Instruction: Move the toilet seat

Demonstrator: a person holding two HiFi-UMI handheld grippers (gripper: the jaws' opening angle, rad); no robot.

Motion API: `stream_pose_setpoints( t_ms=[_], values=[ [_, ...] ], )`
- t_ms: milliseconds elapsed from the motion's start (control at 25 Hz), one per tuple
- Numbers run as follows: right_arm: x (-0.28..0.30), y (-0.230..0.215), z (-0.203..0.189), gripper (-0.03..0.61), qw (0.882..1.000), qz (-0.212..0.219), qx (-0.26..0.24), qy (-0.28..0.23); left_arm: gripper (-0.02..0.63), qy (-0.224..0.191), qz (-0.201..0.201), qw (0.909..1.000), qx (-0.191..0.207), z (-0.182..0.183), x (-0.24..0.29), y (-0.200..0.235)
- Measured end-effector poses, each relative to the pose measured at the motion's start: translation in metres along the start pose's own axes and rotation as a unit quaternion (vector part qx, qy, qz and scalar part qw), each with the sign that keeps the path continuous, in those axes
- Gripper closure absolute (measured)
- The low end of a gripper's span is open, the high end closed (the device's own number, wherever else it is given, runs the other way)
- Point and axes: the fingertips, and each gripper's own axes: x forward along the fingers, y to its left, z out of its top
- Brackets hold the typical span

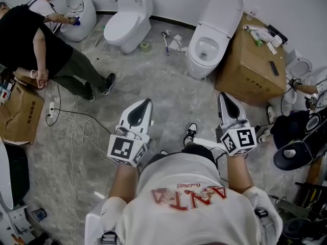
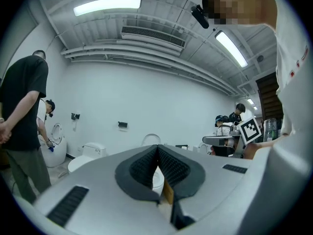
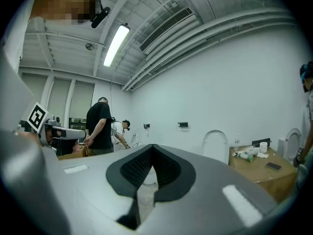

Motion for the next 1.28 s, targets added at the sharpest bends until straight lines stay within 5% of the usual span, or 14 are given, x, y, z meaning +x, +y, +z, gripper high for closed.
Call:
stream_pose_setpoints(
  t_ms=[480, 1040, 1280],
  values=[
    [0.077, -0.107, 0.001, 0.577, 1.0, -0.011, 0.023, 0.01, 0.604, 0.026, -0.013, 0.9996, 0.003, 0.012, 0.135, 0.007],
    [0.101, -0.288, -0.022, 0.577, 0.997, -0.052, 0.047, 0.03, 0.604, 0.056, -0.046, 0.9974, 0.002, 0.003, 0.309, -0.048],
    [0.113, -0.326, -0.033, 0.577, 0.995, -0.062, 0.064, 0.036, 0.604, 0.07, -0.055, 0.996, 0.006, -0.005, 0.35, -0.051]
  ],
)
